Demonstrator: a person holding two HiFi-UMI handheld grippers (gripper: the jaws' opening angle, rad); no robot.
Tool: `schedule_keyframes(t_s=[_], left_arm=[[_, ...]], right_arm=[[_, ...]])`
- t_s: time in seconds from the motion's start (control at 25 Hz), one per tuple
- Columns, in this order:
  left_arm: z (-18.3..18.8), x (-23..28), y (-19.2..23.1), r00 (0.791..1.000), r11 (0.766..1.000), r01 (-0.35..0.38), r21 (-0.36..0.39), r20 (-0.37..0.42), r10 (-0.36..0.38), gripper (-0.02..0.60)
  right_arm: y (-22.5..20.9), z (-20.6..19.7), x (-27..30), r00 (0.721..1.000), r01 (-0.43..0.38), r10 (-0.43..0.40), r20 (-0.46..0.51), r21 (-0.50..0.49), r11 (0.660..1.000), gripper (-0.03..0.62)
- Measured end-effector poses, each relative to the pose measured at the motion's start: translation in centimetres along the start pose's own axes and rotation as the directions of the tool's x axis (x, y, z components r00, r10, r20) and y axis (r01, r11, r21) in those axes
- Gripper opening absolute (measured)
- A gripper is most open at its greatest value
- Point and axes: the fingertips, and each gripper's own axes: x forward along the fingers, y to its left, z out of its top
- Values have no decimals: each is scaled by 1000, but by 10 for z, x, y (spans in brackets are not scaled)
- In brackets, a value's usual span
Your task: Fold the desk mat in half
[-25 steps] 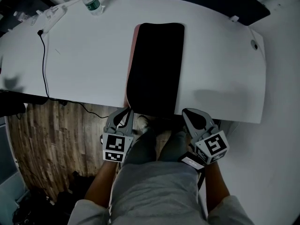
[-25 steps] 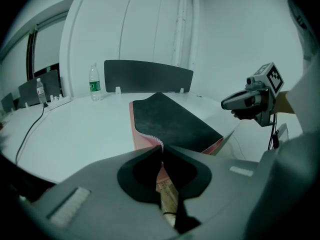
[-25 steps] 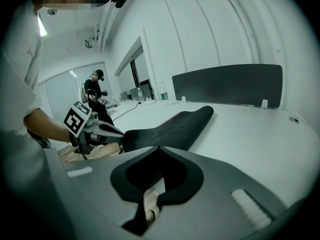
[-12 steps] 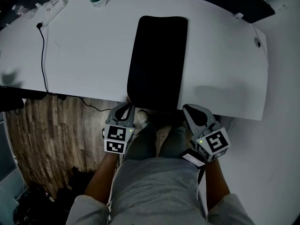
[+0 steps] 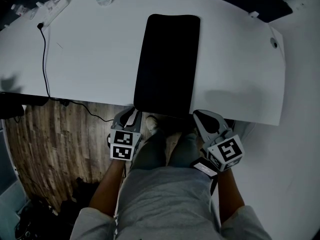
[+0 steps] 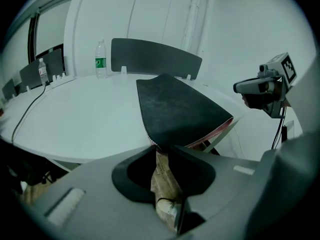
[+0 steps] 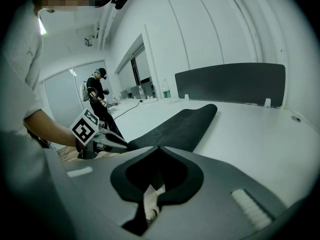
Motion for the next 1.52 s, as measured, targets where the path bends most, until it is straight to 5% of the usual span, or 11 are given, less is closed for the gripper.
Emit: schedule_keyframes(t_s=[0.32,0.64,1.52], left_arm=[[13,-23,1,998,1000,-7,19,69,6,109],[49,-60,-19,988,1000,-14,15,156,12,20],[119,-144,-93,951,1000,8,11,309,-11,18]], right_arm=[[6,9,-4,1000,2,-2,14,-29,1000,8],[15,30,-18,998,-31,34,49,-75,997,8],[25,75,-76,984,-125,138,110,-121,985,6]])
